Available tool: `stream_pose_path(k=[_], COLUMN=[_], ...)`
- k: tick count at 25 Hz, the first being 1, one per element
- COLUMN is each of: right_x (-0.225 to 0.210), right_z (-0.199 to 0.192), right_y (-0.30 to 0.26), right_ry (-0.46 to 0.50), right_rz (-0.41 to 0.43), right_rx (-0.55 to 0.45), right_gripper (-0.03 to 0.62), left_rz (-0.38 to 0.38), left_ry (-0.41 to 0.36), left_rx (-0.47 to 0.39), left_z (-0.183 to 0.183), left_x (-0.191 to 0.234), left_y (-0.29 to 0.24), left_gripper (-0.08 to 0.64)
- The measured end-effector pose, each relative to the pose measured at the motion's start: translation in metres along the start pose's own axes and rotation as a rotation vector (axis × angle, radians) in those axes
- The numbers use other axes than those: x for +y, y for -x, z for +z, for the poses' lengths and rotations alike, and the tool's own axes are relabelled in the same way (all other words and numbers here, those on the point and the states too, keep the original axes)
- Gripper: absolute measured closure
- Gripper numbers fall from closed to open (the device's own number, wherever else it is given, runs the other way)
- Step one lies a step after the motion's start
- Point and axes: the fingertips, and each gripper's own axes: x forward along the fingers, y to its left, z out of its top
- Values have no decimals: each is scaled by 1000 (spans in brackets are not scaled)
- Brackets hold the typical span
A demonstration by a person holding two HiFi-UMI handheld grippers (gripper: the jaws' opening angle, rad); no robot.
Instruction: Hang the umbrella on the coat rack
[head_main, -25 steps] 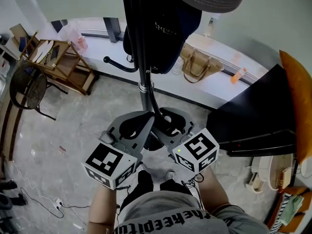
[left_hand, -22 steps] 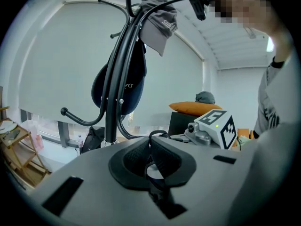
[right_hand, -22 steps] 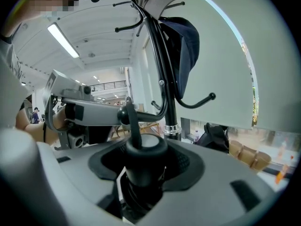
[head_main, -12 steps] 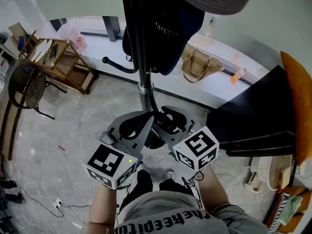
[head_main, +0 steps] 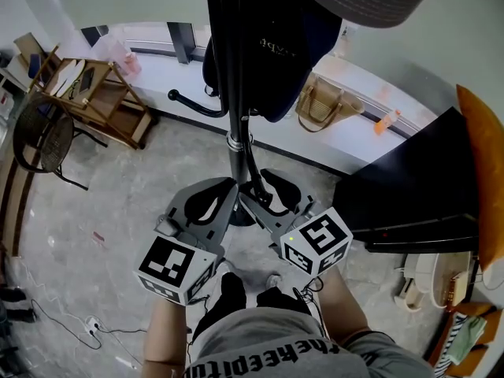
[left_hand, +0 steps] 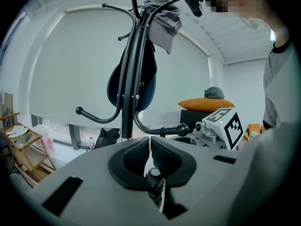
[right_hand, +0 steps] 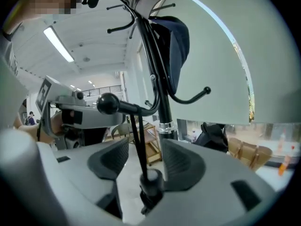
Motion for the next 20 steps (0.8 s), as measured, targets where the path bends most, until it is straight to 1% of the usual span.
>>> stream_pose_path(k=[3,7,10,12,14,17,20], right_x=[2,6,9,10,12,17,22], right_z=[-5,-3,0,2,3,3,4], right_y=[3,6,10,13,15,18,22], right_ry=[-9,-1,8,11,18,39,50], right_rz=[15,22,23,23,27,39,51], right_rx=[20,14,9,3,1,4,9], right_gripper=[362,402,456,514,555,578,581], left_rz=[1,-1,5,6,6,9,11], left_ry=[1,18,23,24,28,33,38], left_rx=[-4,-19,-27,-29,-31,-34,-40], left_z=[0,2,4,4,3,2,3], left_x=[0,-1,-1,-2,-4,-8,-12], left_y=[0,1,3,5,5,8,11], left_gripper=[535,535,535,535,535,535,535])
